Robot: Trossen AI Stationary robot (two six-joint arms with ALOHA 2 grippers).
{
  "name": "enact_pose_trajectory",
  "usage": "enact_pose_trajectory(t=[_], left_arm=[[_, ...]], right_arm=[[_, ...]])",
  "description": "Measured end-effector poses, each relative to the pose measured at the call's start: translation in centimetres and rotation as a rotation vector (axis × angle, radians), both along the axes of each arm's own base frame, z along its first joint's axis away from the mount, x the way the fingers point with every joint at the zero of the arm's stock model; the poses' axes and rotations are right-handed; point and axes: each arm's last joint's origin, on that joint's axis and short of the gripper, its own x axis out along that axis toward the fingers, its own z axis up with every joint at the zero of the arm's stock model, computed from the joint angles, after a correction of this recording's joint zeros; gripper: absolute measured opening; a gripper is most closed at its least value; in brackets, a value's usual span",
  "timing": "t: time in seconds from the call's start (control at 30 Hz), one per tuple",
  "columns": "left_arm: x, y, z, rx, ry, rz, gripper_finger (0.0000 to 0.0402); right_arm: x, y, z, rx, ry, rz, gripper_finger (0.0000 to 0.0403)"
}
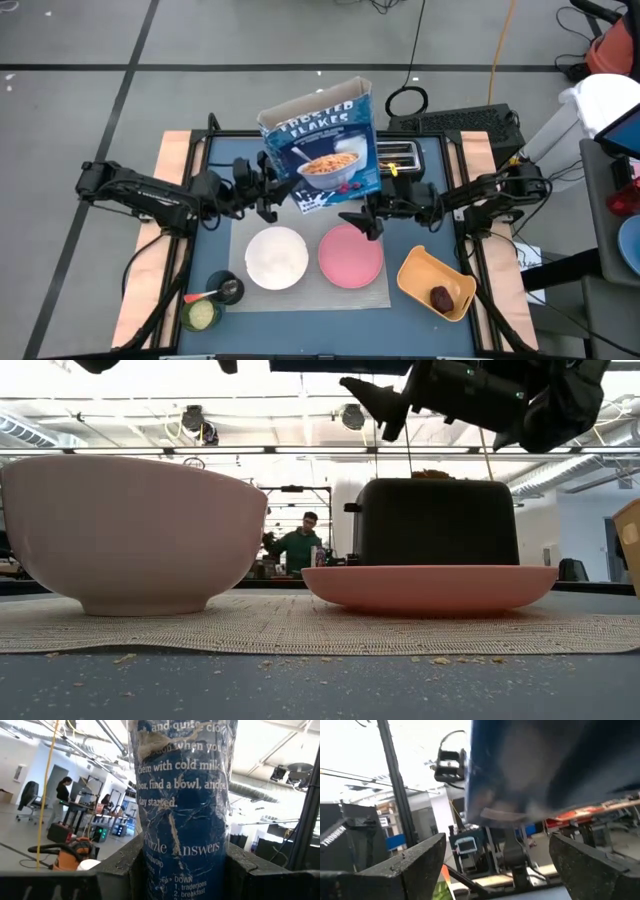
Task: Arrange a breakfast setting
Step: Pour the cereal into the white bowl
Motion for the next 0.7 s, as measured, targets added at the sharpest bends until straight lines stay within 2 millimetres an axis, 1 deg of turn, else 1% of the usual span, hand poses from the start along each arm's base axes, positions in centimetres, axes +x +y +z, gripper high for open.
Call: enact_pose_trajectory(t=[0.47,0.7], left_arm=[[0.32,-0.27,-0.45,-0.016,0.029,-0.018,0.017],[0.44,-0.31,-0.6,0.009,0.051,-0.009,0.017]], right_arm=[[-0.15,0.0,0.35,-0.016,-0.042,-0.011,0.0341],[-0.24,-0.02,0.45,-0.015,-0.058,-0.013,0.0341]])
